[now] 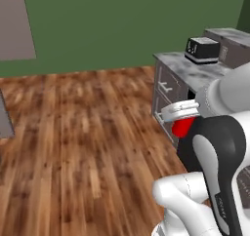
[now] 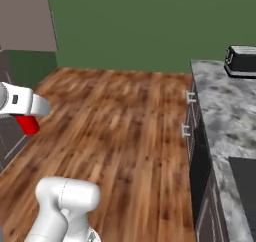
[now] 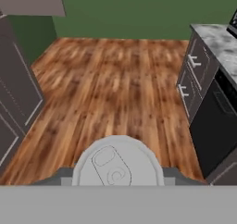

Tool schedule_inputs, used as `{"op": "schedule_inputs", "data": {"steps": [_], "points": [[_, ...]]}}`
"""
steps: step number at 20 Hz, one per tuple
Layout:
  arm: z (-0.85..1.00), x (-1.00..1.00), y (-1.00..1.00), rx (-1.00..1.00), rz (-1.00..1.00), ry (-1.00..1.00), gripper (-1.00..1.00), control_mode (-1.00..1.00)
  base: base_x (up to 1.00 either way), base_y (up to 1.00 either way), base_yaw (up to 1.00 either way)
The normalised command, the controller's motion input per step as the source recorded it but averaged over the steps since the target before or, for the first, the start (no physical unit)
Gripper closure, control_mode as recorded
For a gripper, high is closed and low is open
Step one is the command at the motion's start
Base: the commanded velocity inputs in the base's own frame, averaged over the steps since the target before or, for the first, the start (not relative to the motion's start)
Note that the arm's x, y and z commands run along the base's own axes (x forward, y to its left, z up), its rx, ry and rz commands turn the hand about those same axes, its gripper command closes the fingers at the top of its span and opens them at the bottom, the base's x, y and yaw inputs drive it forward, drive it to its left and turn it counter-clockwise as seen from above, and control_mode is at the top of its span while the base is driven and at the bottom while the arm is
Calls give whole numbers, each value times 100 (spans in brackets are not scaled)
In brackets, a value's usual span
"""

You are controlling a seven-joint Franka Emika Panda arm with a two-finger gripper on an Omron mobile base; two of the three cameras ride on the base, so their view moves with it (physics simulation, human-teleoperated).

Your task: Sort all alcoholic drinks to one cabinet, and non-alcoholic drinks to the other.

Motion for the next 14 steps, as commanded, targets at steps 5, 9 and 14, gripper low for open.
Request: {"op": "schedule_inputs", "data": {"steps": [5, 9, 14], "points": [[0, 0, 0, 0, 0, 0, 100, 100, 97, -37, 14], [0, 0, 0, 0, 0, 0, 100, 100, 59, -19, 63], [0, 0, 0, 0, 0, 0, 100, 100, 47, -18, 72]]}}
